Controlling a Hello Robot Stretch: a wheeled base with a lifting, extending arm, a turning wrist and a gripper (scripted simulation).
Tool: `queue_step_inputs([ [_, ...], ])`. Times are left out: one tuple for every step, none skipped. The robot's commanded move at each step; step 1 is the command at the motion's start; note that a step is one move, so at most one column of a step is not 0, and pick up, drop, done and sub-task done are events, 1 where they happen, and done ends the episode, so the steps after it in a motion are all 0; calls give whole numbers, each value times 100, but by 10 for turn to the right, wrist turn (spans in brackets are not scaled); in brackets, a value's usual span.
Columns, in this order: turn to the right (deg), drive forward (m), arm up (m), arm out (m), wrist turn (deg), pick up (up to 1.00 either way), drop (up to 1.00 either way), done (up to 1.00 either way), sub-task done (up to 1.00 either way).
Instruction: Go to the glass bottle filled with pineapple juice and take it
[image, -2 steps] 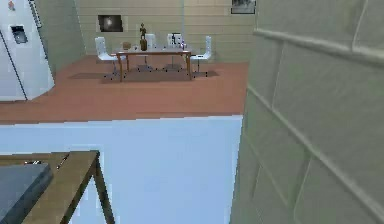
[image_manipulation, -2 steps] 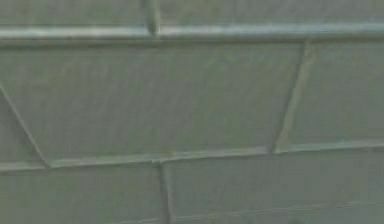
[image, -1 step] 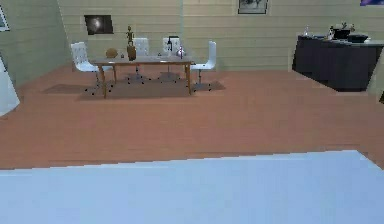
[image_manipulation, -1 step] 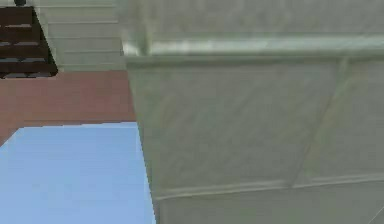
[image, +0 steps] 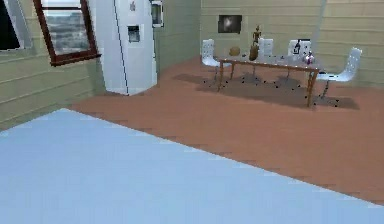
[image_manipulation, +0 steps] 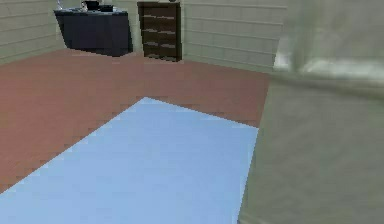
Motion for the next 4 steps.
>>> queue_step_inputs([
  [-30,0,0,0,0,0,0,0,0],
  [0,5,0,0,0,0,0,0,0],
  [450,0,0,0,0,0,0,0,0],
  [30,0,0,0,0,0,0,0,0],
])
